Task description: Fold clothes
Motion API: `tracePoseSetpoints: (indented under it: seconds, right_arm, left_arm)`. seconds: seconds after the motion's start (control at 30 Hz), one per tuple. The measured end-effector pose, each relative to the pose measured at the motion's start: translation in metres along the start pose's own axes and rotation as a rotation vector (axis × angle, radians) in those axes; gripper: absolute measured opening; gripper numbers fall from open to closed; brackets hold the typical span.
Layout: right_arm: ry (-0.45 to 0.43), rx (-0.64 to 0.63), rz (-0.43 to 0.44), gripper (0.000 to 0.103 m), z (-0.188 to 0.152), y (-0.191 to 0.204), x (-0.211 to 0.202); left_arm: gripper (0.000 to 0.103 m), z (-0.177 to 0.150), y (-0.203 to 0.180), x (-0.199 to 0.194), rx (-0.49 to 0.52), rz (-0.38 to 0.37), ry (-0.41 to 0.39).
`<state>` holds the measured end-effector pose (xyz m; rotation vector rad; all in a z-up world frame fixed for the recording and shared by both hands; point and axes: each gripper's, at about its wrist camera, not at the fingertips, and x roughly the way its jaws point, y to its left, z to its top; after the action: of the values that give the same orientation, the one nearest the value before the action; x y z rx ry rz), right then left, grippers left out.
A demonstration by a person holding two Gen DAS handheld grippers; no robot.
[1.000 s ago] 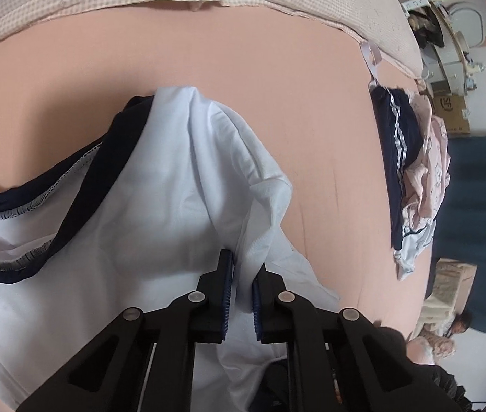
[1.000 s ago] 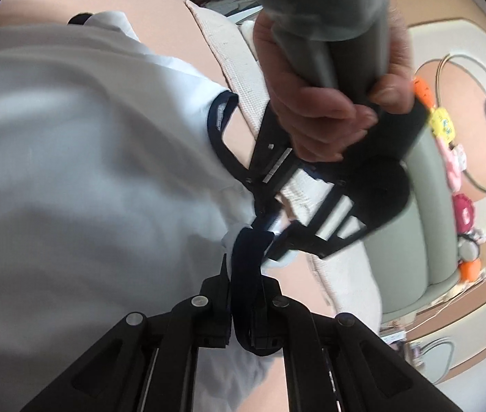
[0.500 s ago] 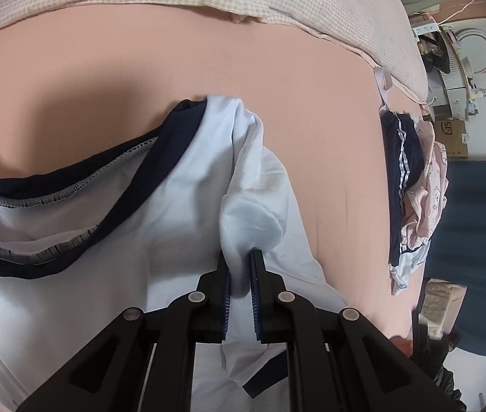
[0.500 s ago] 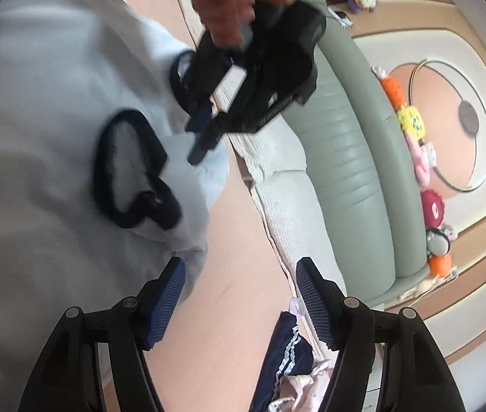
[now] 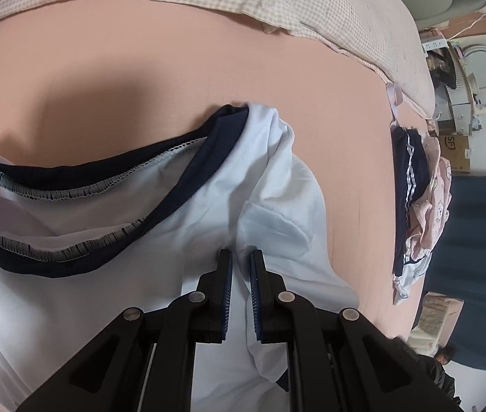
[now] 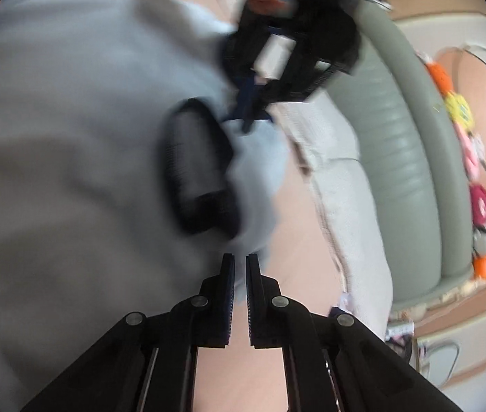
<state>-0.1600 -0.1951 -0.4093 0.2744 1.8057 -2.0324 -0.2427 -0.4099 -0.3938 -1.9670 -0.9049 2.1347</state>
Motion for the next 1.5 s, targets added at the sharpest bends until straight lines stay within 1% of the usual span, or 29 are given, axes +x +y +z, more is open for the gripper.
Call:
tracePoseSetpoints:
  seconds: [0.03, 0.1, 0.17, 0.23, 0.27, 0.3, 0.33, 0.37, 0.4, 0.43, 0.47, 0.53, 0.57, 0.6, 0.67, 0.73, 0.8, 0.9, 0.93, 1.0, 1.1, 1.2, 1.27, 1.33, 1.37, 1.43, 1.47, 1.5]
  right_arm:
    - [-0.002, -0.030, 0.002, 0.003, -0.003, 0.006, -0.003]
    - [0.003, -0.042, 0.007, 0.003, -0.007, 0.008, -0.009]
    - [0.015, -0.006, 0.033, 0.005, -0.007, -0.001, -0.015]
    - [0.030, 0.051, 0.054, 0.010, -0.005, -0.012, -0.023]
    - [0.039, 0.083, 0.059, 0.022, -0.003, -0.017, -0.027]
    - [0.047, 0.115, 0.064, 0.040, -0.002, -0.022, -0.031]
    - [0.046, 0.148, 0.071, 0.048, 0.000, -0.028, -0.036]
    - [0.042, 0.184, 0.081, 0.057, 0.003, -0.033, -0.041]
    - [0.037, 0.220, 0.092, 0.058, 0.007, -0.038, -0.046]
    - [0.038, 0.259, 0.114, 0.058, 0.011, -0.042, -0.050]
    - [0.038, 0.299, 0.152, 0.058, 0.016, -0.046, -0.052]
    - [0.033, 0.373, 0.228, 0.058, 0.027, -0.054, -0.055]
    - [0.036, 0.392, 0.243, 0.058, 0.035, -0.054, -0.057]
    - [0.040, 0.407, 0.253, 0.058, 0.045, -0.052, -0.060]
    - [0.032, 0.411, 0.231, 0.058, 0.062, -0.053, -0.062]
    - [0.017, 0.401, 0.221, 0.058, 0.078, -0.054, -0.059]
    - [0.007, 0.403, 0.237, 0.058, 0.090, -0.059, -0.060]
    - [0.009, 0.401, 0.304, 0.058, 0.121, -0.076, -0.044]
    - [0.014, 0.397, 0.319, 0.058, 0.130, -0.077, -0.047]
    - [0.021, 0.380, 0.341, 0.058, 0.150, -0.081, -0.044]
    - [0.009, 0.364, 0.341, 0.058, 0.174, -0.089, -0.046]
    - [0.005, 0.420, 0.407, 0.059, 0.188, -0.095, -0.042]
    - [0.011, 0.484, 0.473, 0.059, 0.191, -0.097, -0.041]
    - [0.018, 0.521, 0.476, 0.059, 0.193, -0.093, -0.040]
    - [0.016, 0.519, 0.450, 0.059, 0.194, -0.089, -0.040]
    - [-0.005, 0.460, 0.350, 0.059, 0.198, -0.075, -0.045]
    - [-0.015, 0.404, 0.309, 0.059, 0.202, -0.065, -0.048]
    - [-0.015, 0.351, 0.296, 0.059, 0.206, -0.055, -0.051]
  left_arm:
    - [0.009, -0.001, 0.000, -0.001, 0.000, 0.004, -0.006]
    - [0.009, -0.008, -0.003, -0.008, 0.023, 0.013, -0.016]
    - [0.010, -0.014, -0.007, -0.015, 0.047, 0.022, -0.026]
    - [0.011, -0.028, -0.008, -0.031, 0.072, 0.025, -0.061]
    - [0.012, -0.036, -0.005, -0.040, 0.072, 0.013, -0.084]
    - [0.016, -0.045, -0.002, -0.050, 0.072, 0.000, -0.107]
    - [0.019, -0.055, 0.007, -0.061, 0.050, -0.008, -0.139]
    - [0.032, -0.066, 0.017, -0.073, 0.025, -0.015, -0.172]
    - [0.057, -0.076, 0.027, -0.084, 0.001, -0.022, -0.205]
    - [0.072, -0.090, 0.042, -0.098, -0.050, -0.011, -0.258]
    - [0.089, -0.104, 0.059, -0.111, -0.105, 0.001, -0.313]
    - [0.089, -0.136, 0.093, -0.135, -0.213, -0.005, -0.422]
    - [0.089, -0.152, 0.109, -0.142, -0.266, -0.017, -0.471]
    - [0.089, -0.167, 0.125, -0.145, -0.323, -0.045, -0.512]
    - [0.089, -0.198, 0.157, -0.150, -0.439, -0.105, -0.594]
    - [0.089, -0.224, 0.191, -0.144, -0.574, -0.199, -0.618]
    - [0.089, -0.246, 0.223, -0.137, -0.695, -0.305, -0.652]
    - [0.089, -0.265, 0.240, -0.111, -0.866, -0.398, -0.685]
    - [0.089, -0.268, 0.244, -0.106, -0.888, -0.435, -0.700]
    - [0.089, -0.264, 0.248, -0.099, -0.876, -0.508, -0.709]
    - [0.089, -0.247, 0.253, -0.095, -0.844, -0.558, -0.732]
    - [0.089, -0.233, 0.262, -0.098, -0.825, -0.587, -0.760]
    - [0.088, -0.217, 0.262, -0.092, -0.810, -0.616, -0.744]
    - [0.088, -0.206, 0.257, -0.091, -0.773, -0.634, -0.724]
    - [0.086, -0.201, 0.255, -0.092, -0.748, -0.631, -0.711]
    - [0.076, -0.194, 0.252, -0.092, -0.715, -0.598, -0.680]
    - [0.062, -0.194, 0.254, -0.091, -0.714, -0.592, -0.676]
    - [0.047, -0.194, 0.256, -0.090, -0.716, -0.588, -0.675]
